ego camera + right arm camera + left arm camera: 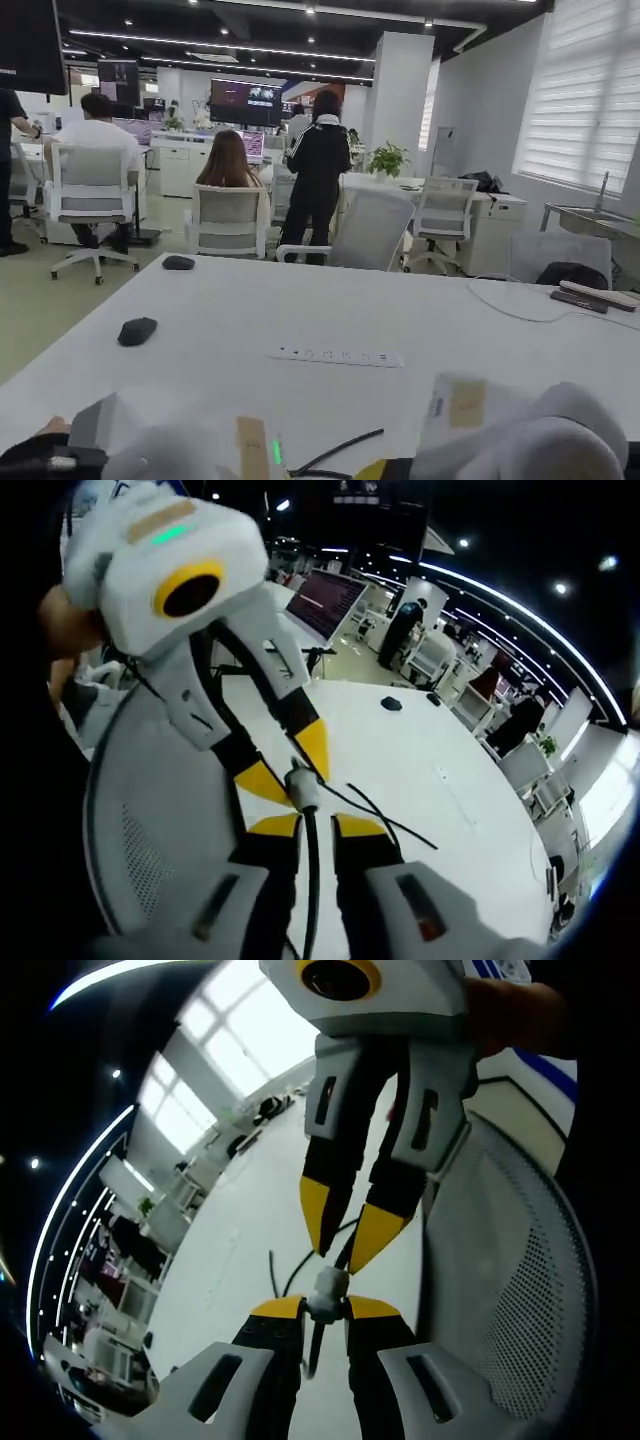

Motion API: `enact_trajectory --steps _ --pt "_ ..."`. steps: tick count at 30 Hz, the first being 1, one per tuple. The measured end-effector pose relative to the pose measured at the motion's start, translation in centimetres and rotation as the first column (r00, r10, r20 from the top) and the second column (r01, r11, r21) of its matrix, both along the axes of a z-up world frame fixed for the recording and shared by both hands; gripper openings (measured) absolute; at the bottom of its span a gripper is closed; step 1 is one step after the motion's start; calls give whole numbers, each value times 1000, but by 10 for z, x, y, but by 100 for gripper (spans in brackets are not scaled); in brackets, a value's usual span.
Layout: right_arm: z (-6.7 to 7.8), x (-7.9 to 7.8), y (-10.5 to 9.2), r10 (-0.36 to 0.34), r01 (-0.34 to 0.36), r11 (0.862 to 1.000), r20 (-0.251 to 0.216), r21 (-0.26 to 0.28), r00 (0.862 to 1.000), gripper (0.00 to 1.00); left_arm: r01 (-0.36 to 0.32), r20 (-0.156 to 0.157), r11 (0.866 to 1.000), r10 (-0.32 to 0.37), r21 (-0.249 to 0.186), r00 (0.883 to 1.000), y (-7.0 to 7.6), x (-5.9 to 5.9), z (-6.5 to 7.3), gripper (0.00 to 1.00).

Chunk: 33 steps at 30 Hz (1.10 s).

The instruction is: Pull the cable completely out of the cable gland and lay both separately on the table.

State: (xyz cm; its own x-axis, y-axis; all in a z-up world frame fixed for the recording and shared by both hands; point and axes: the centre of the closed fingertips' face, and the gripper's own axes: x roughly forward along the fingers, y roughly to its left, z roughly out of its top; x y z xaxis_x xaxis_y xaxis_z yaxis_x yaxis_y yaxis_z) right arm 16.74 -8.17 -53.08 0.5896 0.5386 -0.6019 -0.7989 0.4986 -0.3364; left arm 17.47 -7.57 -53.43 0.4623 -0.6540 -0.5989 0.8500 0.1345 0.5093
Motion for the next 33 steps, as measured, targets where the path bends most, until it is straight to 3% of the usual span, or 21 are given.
enact_trajectory --steps 3,5,14,21,33 --pt "-6 -1 -2 3 -3 999 -3 -31 1000 8 2 7 1000 -2 3 1000 0 0 0 17" --pt "-6 -4 -1 15 -15 1000 -12 -21 1000 4 2 5 1000 -2 -1 1000 1 0 0 17" --pt "-11 -7 -10 11 -11 999 -8 -45 1000 3 -1 -3 1000 1 2 1000 4 1 -3 16" --pt "-19 -7 -29 -25 24 998 -24 -59 999 3 -17 -3 1000 17 8 1000 10 4 -3 17" --pt "-39 -4 -71 -109 103 985 -40 -136 993 3 -34 -10 999 34 12 999 17 5 -6 17"
